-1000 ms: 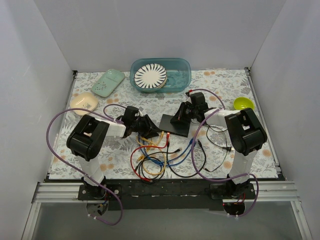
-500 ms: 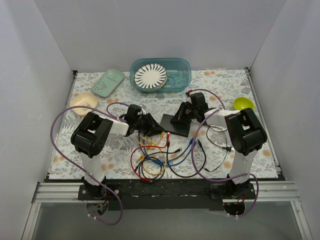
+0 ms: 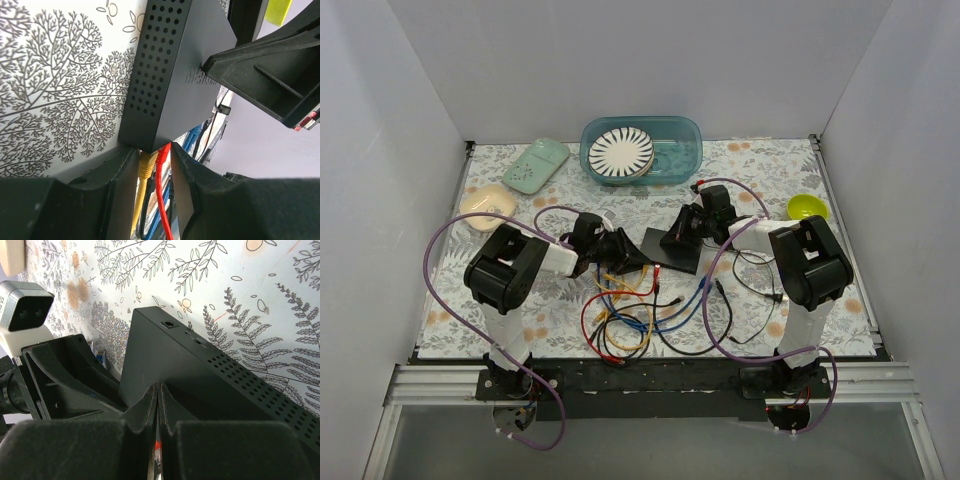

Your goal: Pull the plug from the switch port

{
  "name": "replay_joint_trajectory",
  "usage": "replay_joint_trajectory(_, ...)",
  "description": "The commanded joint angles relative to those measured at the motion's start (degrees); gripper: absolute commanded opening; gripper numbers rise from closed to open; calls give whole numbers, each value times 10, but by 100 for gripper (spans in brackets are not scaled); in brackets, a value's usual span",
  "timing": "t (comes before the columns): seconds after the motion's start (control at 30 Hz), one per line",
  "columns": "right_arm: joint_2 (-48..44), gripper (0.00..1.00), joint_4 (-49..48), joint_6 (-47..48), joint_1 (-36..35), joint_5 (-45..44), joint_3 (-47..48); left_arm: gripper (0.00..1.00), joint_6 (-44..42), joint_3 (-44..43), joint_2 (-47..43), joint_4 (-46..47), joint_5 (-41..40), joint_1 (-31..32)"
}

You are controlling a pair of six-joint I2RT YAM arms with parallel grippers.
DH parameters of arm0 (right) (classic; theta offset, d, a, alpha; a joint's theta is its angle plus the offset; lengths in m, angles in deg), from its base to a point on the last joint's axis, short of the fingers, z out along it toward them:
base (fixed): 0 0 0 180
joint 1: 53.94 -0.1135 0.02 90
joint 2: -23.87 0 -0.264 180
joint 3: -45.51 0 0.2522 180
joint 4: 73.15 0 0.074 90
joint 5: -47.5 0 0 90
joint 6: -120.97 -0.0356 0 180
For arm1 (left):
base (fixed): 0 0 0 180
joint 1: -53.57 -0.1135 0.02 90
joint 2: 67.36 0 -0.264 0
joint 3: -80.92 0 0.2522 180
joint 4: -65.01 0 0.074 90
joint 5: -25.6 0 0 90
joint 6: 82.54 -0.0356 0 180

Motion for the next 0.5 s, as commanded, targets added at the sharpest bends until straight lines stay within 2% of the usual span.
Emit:
replay_joint_trajectory(0.0, 25, 8, 34, 21, -3, -23, -11, 31, -25, 13, 11, -17, 3, 11)
replay_joint_trajectory(0.07, 26, 8, 34, 21, -2, -22, -11, 27, -24, 11, 14, -26, -10, 12)
replay_joint_trajectory(0.13, 26, 8, 34, 22, -3, -23, -10, 21, -21, 10, 18, -31, -11, 12)
replay_joint_trajectory(0.17, 26, 8, 34, 22, -3, -23, -10, 14, -16, 10, 18, -29, -15, 12)
replay_joint_trajectory(0.27, 24, 8, 35, 22, -3, -23, -11, 6, -10, 12, 19, -23, -18, 12)
replay_joint_trajectory(0.37, 18, 8, 39, 25, -3, -26, -14, 0, -6, 15, 19, -21, -15, 13)
replay_joint_trajectory(0.47, -24, 8, 47, 38, -11, -46, -26, 0, -1, 15, 19, -17, -11, 13)
